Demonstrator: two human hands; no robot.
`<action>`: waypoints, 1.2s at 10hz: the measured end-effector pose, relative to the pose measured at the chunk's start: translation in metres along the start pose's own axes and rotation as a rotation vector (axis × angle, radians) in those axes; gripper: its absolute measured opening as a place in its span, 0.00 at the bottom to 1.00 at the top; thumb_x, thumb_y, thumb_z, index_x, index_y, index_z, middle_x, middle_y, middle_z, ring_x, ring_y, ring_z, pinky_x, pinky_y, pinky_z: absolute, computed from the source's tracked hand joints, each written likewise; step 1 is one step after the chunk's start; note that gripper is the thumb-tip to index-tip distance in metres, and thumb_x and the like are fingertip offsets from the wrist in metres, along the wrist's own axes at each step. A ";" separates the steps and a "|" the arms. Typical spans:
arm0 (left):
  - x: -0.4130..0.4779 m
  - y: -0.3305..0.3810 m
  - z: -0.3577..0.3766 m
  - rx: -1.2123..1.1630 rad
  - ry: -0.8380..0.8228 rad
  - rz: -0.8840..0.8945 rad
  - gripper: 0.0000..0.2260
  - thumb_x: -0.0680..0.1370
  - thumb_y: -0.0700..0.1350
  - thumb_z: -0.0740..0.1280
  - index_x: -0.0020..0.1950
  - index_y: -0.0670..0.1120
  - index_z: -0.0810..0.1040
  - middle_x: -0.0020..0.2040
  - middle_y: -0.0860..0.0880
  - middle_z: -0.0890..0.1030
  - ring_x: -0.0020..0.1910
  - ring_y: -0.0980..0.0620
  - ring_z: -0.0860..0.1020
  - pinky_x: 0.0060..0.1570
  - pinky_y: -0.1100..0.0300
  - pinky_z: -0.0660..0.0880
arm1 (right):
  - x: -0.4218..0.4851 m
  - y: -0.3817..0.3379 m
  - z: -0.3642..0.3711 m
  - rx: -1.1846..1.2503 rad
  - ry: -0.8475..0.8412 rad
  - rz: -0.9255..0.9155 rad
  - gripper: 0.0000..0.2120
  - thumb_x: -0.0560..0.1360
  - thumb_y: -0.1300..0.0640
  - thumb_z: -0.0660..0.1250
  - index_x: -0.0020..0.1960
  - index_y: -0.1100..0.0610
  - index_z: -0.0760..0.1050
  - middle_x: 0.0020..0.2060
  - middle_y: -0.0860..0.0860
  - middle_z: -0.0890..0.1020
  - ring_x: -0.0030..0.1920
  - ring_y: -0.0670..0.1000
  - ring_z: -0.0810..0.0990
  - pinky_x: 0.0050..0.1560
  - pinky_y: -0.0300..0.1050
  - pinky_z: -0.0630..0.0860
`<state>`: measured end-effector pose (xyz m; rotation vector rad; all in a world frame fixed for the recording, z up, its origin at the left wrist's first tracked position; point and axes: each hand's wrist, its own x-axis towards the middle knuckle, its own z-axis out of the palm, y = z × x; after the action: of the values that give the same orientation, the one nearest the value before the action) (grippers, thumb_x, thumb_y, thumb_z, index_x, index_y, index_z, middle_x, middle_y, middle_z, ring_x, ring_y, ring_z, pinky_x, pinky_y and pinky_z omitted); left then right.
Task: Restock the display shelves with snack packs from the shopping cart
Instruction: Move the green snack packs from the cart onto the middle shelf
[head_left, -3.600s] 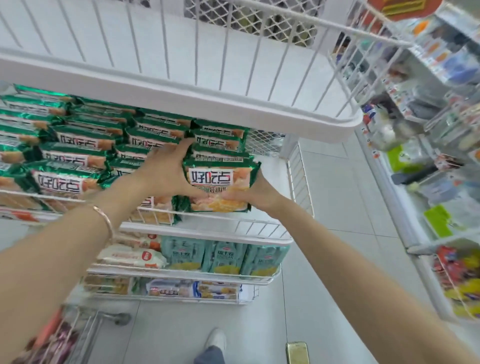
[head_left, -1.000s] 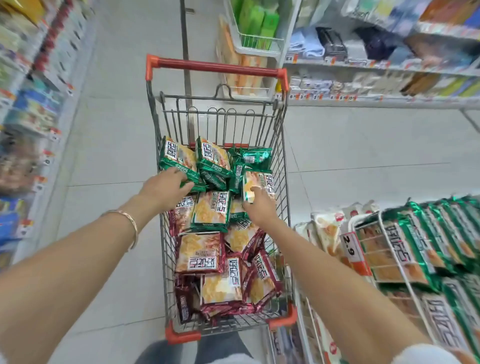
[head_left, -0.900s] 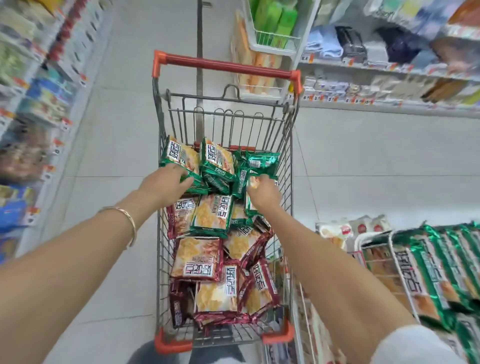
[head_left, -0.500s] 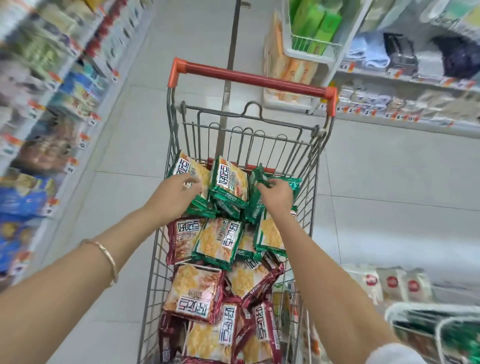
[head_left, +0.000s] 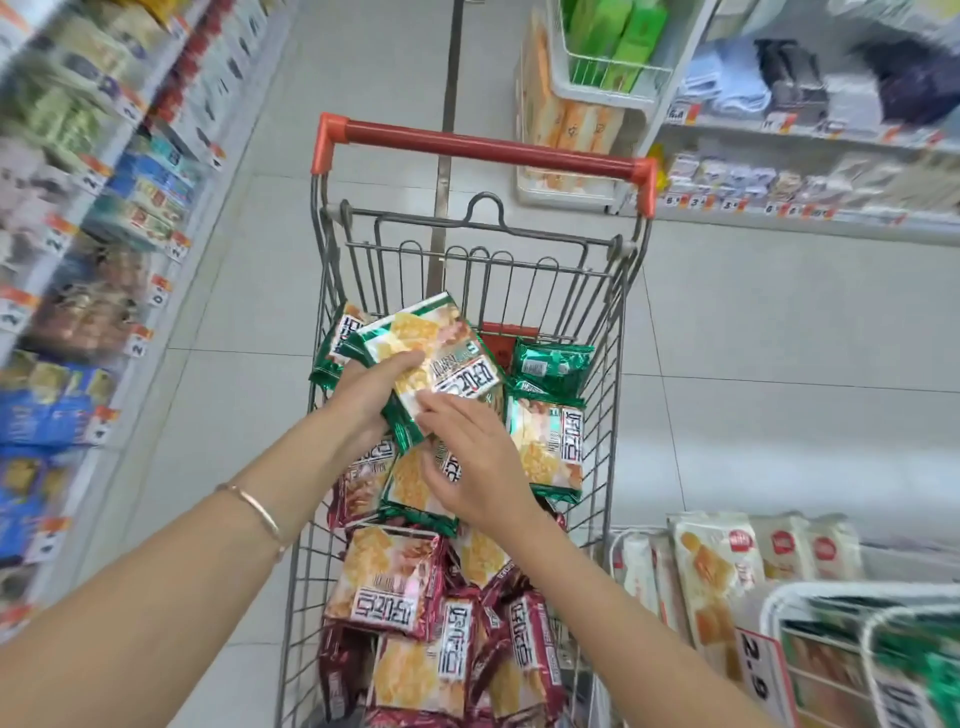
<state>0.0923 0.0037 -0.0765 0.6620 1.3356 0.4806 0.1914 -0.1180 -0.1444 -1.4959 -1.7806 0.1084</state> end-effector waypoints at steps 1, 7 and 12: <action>0.001 0.004 -0.019 -0.004 -0.005 0.055 0.15 0.77 0.39 0.71 0.63 0.39 0.77 0.46 0.44 0.85 0.40 0.48 0.85 0.35 0.57 0.79 | -0.010 0.005 -0.005 -0.045 -0.108 0.179 0.20 0.76 0.56 0.66 0.68 0.58 0.75 0.71 0.52 0.75 0.72 0.52 0.70 0.74 0.56 0.65; -0.041 0.010 -0.067 0.453 -0.403 0.000 0.27 0.67 0.51 0.78 0.63 0.43 0.77 0.56 0.43 0.85 0.52 0.43 0.84 0.56 0.48 0.79 | 0.096 0.015 -0.067 0.830 -0.658 0.848 0.16 0.79 0.57 0.69 0.67 0.53 0.77 0.58 0.52 0.84 0.52 0.47 0.83 0.56 0.42 0.76; -0.029 -0.019 -0.125 0.036 0.286 0.190 0.09 0.79 0.51 0.69 0.55 0.47 0.78 0.44 0.49 0.83 0.28 0.60 0.81 0.23 0.66 0.74 | -0.044 0.019 0.078 0.612 -0.485 1.688 0.28 0.74 0.57 0.73 0.70 0.63 0.69 0.64 0.59 0.77 0.54 0.57 0.77 0.50 0.48 0.76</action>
<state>-0.0372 -0.0090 -0.0806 0.7748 1.5603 0.7271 0.1589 -0.1180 -0.2302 -2.0819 -0.1715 1.7257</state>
